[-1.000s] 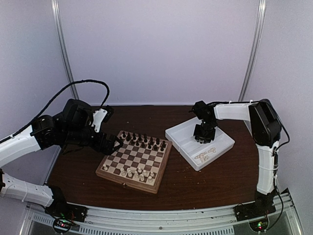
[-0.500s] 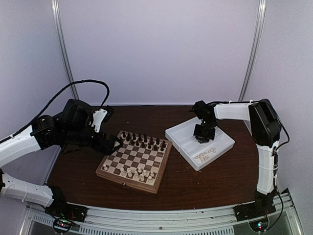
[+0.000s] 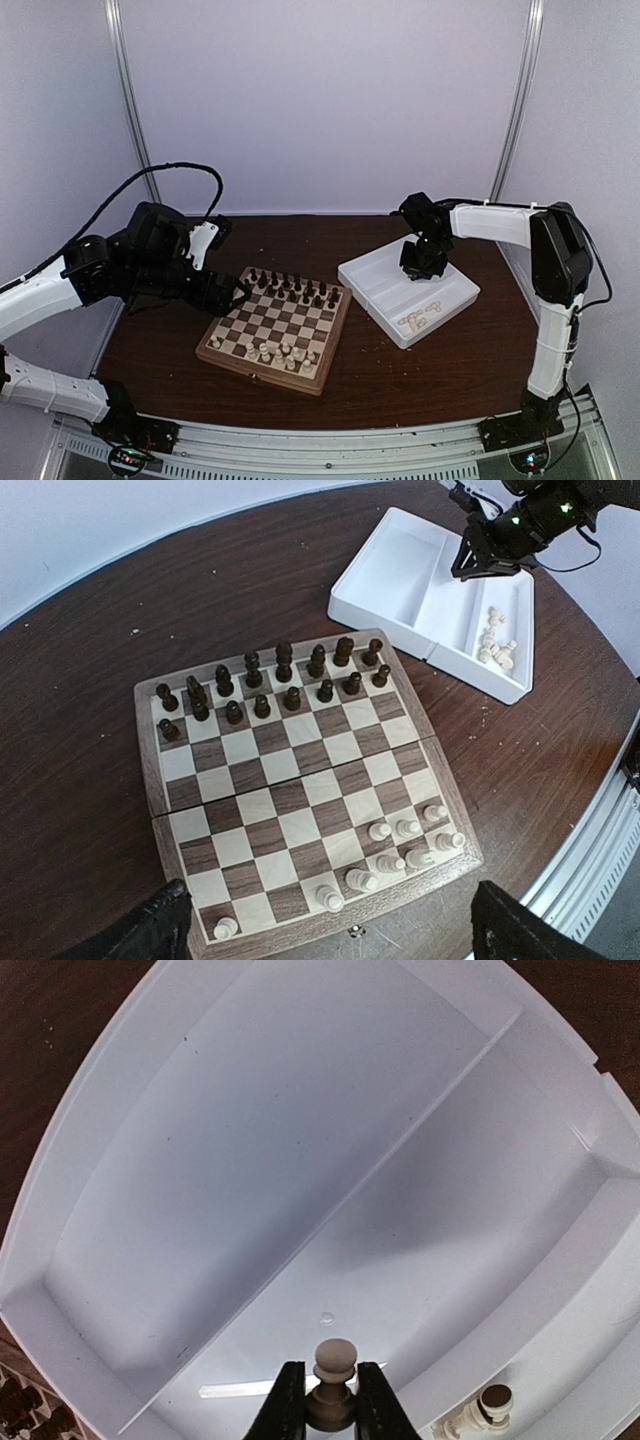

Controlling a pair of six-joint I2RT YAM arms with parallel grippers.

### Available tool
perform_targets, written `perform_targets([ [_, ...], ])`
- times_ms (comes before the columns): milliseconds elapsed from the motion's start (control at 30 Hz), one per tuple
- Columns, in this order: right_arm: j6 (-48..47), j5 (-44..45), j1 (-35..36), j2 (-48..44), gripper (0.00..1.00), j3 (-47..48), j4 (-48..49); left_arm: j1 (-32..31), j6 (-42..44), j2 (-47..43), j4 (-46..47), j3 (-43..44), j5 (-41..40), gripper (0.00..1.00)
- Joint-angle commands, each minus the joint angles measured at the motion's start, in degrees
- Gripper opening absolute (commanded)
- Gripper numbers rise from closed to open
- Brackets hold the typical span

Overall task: Set up the chess pieces on the board
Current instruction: Pick up the chess piece from the storage box.

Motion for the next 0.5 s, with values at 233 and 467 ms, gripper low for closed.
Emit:
perform_targets([
  [233,-5.6,3.0,0.3,-10.8,0.09,-7.6,7.4,0.4,-1.5,1.1,3.2,1.3,1.5,0.98],
  [467,-13.8,-0.1,0.4,-18.0,0.1,-16.1,15.5,0.4,-4.2,3.3,8.6,0.5,5.9,0.98],
])
